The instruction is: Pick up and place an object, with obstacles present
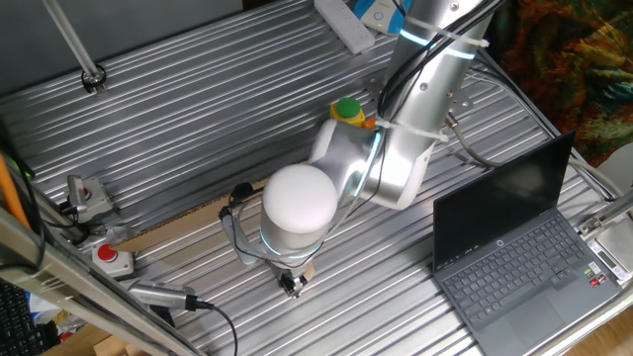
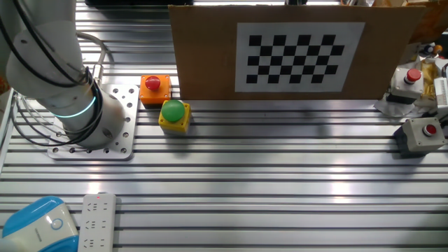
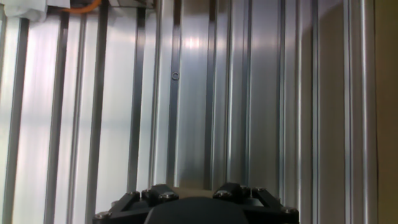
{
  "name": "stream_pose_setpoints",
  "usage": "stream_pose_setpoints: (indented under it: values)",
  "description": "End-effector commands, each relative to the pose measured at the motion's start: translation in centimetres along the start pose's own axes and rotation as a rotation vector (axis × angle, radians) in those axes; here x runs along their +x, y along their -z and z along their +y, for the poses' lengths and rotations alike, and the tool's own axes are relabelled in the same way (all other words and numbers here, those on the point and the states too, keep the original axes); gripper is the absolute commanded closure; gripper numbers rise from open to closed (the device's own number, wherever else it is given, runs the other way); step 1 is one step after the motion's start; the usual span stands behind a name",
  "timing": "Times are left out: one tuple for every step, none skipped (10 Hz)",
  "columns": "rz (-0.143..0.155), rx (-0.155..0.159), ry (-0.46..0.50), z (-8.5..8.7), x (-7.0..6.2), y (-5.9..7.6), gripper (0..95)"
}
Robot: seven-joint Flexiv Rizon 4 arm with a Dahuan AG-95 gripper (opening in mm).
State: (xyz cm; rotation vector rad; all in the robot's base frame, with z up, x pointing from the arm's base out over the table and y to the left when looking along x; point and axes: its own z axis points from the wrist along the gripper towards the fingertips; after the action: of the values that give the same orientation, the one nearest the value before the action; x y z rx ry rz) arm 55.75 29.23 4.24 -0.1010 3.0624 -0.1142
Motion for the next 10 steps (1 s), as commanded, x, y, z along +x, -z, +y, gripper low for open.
stream_pose_setpoints:
  values:
    - [0.005, -0.017, 0.006, 0.1, -0.1, -0.4, 95.0]
    - [0.007, -0.022, 0.01, 0.2, -0.1, -0.6, 95.0]
    - [0.014, -0.033, 0.018, 0.2, 0.0, -0.8, 95.0]
    - [0.016, -0.036, 0.018, 0.2, 0.0, -0.9, 95.0]
    - [0.028, -0.052, 0.016, 0.3, 0.1, -1.2, 95.0]
    - [0.031, -0.052, 0.014, 0.4, 0.1, -1.3, 95.0]
    - [0.035, -0.052, 0.013, 0.4, 0.2, -1.5, 95.0]
    - [0.04, -0.052, 0.012, 0.4, 0.2, -1.6, 95.0]
    - [0.055, -0.062, 0.008, 0.4, 0.2, -1.6, 95.0]
    - [0.062, -0.075, -0.01, 0.4, 0.2, -1.6, 95.0]
